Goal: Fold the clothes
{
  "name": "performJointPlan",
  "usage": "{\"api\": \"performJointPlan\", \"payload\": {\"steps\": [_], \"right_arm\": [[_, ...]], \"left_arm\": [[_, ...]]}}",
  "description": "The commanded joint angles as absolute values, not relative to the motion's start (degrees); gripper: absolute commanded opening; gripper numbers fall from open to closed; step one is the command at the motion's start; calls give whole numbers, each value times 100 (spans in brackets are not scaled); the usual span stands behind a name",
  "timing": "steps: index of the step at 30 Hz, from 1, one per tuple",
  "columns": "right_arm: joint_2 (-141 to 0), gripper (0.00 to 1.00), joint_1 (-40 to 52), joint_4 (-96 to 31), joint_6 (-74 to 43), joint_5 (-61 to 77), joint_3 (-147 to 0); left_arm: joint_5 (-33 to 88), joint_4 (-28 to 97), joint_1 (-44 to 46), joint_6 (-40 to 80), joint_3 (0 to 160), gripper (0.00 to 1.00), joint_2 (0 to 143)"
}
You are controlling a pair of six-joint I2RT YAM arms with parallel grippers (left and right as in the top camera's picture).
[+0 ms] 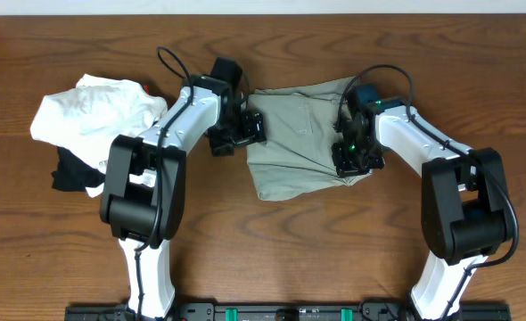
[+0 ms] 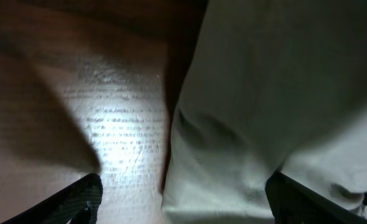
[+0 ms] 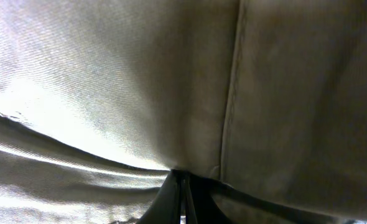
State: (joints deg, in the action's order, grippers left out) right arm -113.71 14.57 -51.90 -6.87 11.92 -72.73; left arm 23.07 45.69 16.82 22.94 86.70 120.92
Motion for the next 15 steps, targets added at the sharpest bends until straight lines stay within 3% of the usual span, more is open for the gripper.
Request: {"api": "performJointPlan", "payload": {"steps": [1, 10, 13, 15], "right_arm": [[-11391, 5, 1422, -5168, -609, 969, -7220], [-11391, 5, 1422, -5146, -611, 969, -7220], [-11391, 5, 1424, -5162, -611, 998, -7220], [-11391, 5, 1426, -5162, -611, 1107, -7220]], "left_arm": [[2429, 4392, 1704, 2349, 8661, 86, 12101], [2707, 3844, 2281, 2390, 8444, 86, 12359], [2639, 3839, 2438, 2388, 8442, 72, 12490], [2543, 3813, 2497, 2390, 8442, 54, 12510]]}}
